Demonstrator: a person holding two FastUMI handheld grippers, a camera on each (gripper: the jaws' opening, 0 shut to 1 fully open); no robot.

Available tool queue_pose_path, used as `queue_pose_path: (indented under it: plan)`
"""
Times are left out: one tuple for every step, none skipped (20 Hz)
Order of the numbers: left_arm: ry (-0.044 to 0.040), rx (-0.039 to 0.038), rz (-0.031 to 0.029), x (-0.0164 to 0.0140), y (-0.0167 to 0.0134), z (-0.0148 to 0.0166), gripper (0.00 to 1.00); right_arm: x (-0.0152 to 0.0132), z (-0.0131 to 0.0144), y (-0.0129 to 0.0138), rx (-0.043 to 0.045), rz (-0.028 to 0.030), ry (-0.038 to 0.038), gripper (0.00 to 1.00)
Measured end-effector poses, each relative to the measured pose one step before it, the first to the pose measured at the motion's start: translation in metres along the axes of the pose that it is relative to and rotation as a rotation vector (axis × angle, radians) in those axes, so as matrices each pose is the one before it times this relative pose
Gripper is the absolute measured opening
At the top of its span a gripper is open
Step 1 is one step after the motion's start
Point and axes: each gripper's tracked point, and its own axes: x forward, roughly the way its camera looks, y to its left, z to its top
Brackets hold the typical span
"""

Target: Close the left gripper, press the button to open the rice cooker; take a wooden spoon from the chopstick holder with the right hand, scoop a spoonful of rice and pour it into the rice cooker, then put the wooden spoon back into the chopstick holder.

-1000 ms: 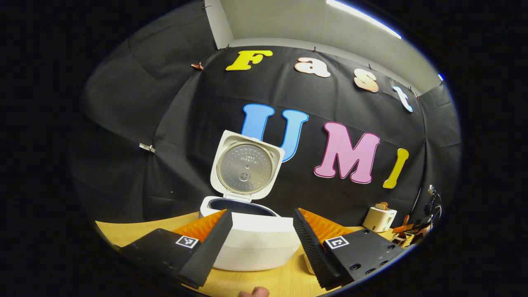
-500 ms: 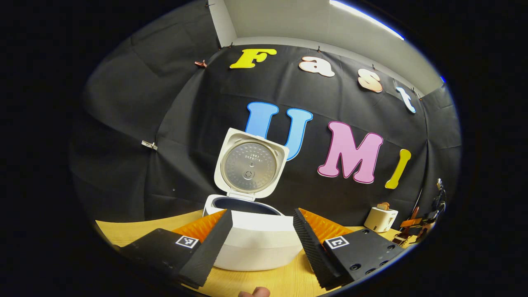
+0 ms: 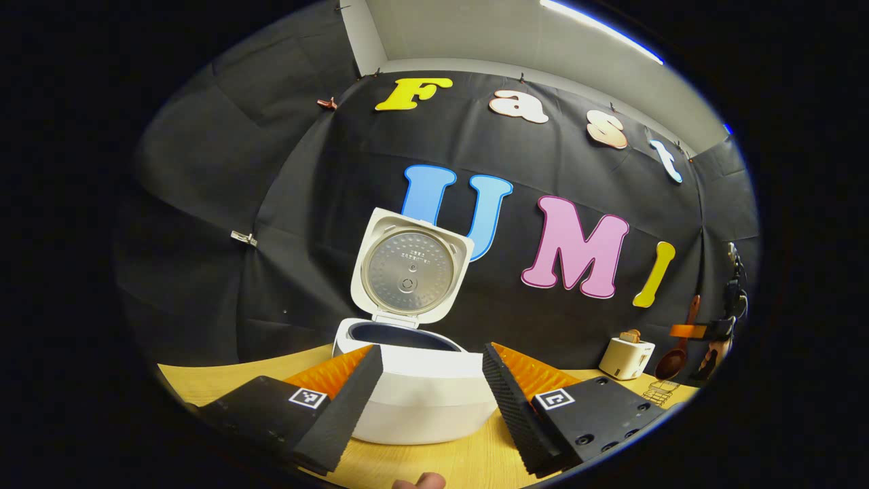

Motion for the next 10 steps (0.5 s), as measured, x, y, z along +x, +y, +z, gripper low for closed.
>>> queue_pose_path:
  plan:
    - [0.00046,-0.00216,-0.00386,-0.00074,-0.00086,-0.00091,0.95,0.00432,0.00155,0.01944,-0.00716,0.02966,-0.00229,0.17]
    - [-0.00002,0.00065,0.00032,-0.00028,0.00071,0.00088,0.95,0.00412,0.00038,0.01988,-0.00268,0.03147,0.0027,0.17]
    - [-0.00073,0.00222,0.00414,0.00043,0.00183,-0.00074,0.95,0.00548,-0.00147,0.01971,-0.00134,0.02989,0.00612,0.17]
    - [0.00073,0.0015,0.00272,0.00028,0.00196,0.00072,0.95,0.00627,-0.00285,0.01838,-0.00608,0.02494,0.00726,0.17]
    - [0.00147,0.00032,-0.00081,-0.00039,0.00088,-0.00092,0.95,0.00787,-0.00488,0.01614,-0.01301,0.01873,0.00925,0.17]
    - [0.00162,-0.00269,-0.00028,0.00003,0.00111,0.00038,0.95,0.00679,-0.00681,0.01501,-0.00929,0.01461,0.01018,0.17]
    - [0.00078,-0.00295,-0.00133,0.00008,0.00053,-0.00061,0.95,0.00638,-0.00989,0.01551,-0.00621,0.01747,0.01443,0.17]
    - [-0.00026,-0.0025,0.00175,-0.00041,0.00156,0.00113,0.95,0.00647,-0.01144,0.01613,-0.00378,0.02012,0.02382,0.17]
    - [0.00021,-0.00096,0.00356,0.00035,0.00255,-0.00075,0.95,0.00686,-0.01226,0.01541,-0.00428,0.01967,0.02472,0.17]
    - [-0.00051,-0.0005,0.00291,0.00022,0.00228,0.00083,0.95,0.00653,-0.01187,0.01409,-0.00912,0.01534,0.02354,0.17]
